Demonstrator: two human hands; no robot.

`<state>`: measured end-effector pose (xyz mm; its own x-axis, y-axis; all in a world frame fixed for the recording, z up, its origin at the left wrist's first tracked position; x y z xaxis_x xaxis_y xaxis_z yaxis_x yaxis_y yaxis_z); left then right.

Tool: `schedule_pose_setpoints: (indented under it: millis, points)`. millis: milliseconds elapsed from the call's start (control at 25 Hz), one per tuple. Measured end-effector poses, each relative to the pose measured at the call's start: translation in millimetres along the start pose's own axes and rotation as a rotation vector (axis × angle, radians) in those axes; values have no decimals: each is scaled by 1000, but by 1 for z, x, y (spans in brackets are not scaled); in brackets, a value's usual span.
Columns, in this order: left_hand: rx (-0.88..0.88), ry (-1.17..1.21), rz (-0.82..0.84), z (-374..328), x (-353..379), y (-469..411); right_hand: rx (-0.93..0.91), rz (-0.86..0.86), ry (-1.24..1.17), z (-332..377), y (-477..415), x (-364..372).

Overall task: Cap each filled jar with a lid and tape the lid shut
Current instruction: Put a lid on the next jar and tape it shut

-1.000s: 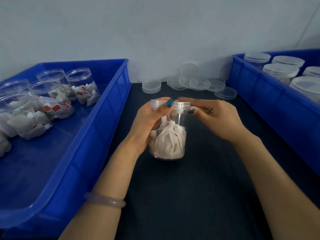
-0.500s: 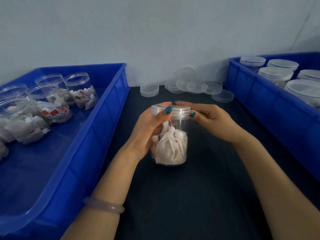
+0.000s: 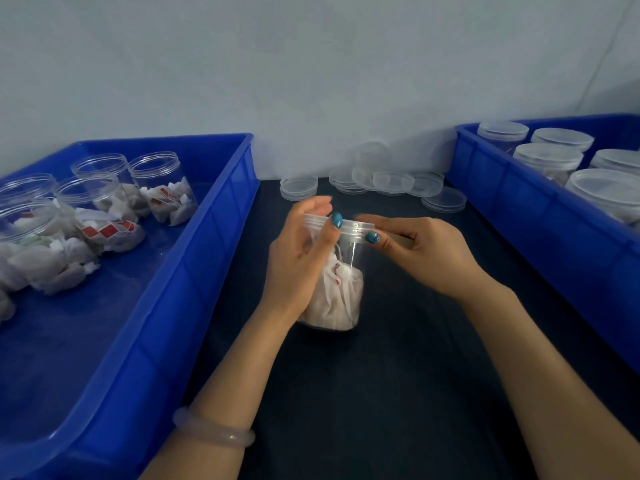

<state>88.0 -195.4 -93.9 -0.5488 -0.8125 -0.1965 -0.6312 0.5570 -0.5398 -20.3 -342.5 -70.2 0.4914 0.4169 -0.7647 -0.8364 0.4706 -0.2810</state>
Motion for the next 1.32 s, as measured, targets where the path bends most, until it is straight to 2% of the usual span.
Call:
schedule_pose_setpoints:
  millis: [120,320,600,840,1080,1320]
  points:
    - [-81,44,77,7,2,-1,-41,62,-67,-1,0,3]
    - [-186,-11,44,15,-9,-7,-97,77,-1,1,2,10]
    - [-152,-24,-5,10,-14,-7,-113,32,69,1,2,4]
    - [-144,107,38,-1,-11,-10,-79,97,-131,-5,-2,3]
    - [-178,212,110,-3,-8,-7,-50,239,-256,-5,-2,6]
    - [-232,244,151,0,-5,-5,-74,152,-229,-1,0,0]
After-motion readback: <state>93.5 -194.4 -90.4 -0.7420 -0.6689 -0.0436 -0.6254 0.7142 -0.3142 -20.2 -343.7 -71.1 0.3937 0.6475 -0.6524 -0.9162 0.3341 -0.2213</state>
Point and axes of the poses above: each hand's wrist, its own y-axis away from the middle knuckle, its own x-axis out of the palm, z = x × y, the point moved 5 cm from there along -y, towards the middle knuckle, and after that the axes turned 7 degrees about x, right-handed, at the moved point
